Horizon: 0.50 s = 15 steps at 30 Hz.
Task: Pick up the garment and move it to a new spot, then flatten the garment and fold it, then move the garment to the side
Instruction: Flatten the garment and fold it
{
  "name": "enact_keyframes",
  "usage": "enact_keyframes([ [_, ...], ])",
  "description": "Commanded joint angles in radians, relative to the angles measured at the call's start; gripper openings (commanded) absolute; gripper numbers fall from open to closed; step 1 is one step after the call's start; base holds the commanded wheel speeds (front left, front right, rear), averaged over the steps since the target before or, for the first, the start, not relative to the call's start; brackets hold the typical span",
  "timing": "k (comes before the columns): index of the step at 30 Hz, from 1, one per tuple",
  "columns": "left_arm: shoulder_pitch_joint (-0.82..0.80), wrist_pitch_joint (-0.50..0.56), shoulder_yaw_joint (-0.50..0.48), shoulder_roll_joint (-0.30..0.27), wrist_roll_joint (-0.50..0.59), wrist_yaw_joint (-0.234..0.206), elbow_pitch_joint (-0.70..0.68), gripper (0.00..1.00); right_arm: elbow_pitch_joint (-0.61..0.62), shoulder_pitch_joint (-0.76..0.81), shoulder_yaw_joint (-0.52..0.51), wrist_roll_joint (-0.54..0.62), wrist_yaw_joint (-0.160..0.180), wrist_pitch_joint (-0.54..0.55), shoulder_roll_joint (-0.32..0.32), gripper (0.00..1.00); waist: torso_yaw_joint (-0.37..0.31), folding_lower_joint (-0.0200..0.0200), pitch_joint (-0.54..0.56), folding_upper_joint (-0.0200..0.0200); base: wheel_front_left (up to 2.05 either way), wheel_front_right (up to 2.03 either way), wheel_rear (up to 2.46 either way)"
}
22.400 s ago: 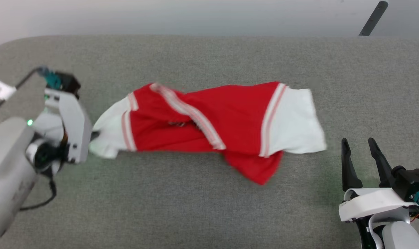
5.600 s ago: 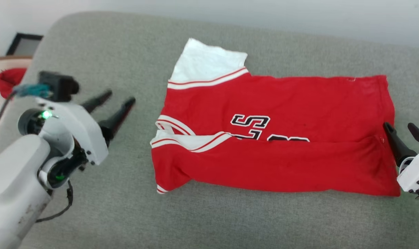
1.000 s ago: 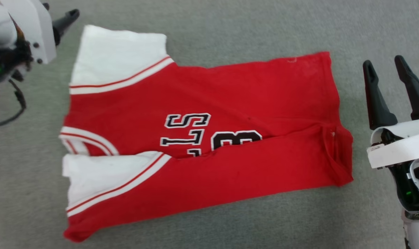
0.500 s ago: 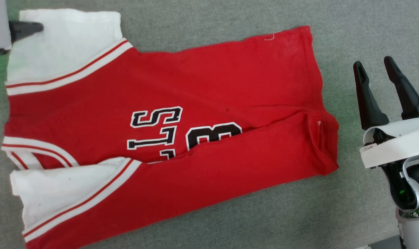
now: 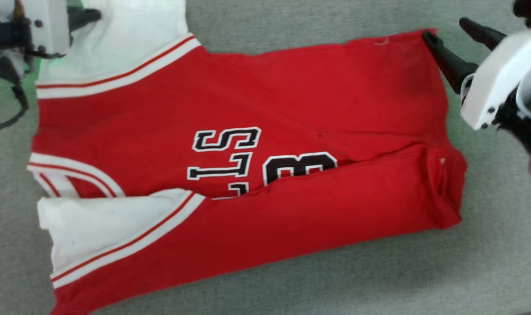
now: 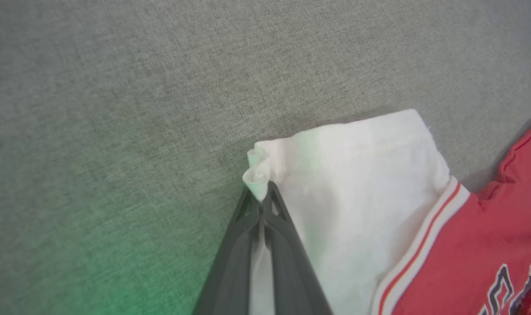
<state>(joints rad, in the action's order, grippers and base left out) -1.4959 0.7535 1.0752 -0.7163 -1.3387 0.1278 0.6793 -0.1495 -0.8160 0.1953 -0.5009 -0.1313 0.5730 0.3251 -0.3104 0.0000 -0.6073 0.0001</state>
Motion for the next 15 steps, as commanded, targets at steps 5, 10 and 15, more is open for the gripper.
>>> enact_keyframes([
  [5,0.009,-0.01,0.042,0.035,-0.017,0.004,-0.007,0.0,-0.145,-0.115,0.046,-0.066,0.001,0.251,0.037,1.0,0.057,0.0,-0.019,-0.0001,0.0,0.0,0.0],
  [10,-0.002,-0.031,0.06,0.051,-0.037,0.004,-0.02,0.0,-0.225,-0.152,0.074,-0.097,0.001,0.373,0.063,1.0,0.085,0.0,-0.022,-0.0001,0.0,0.0,0.0],
  [15,0.012,-0.076,0.062,0.066,-0.076,0.004,-0.045,0.0,-0.256,-0.154,0.062,-0.105,0.001,0.307,0.073,0.0,0.118,0.0,-0.011,-0.0001,0.0,0.0,0.0],
])
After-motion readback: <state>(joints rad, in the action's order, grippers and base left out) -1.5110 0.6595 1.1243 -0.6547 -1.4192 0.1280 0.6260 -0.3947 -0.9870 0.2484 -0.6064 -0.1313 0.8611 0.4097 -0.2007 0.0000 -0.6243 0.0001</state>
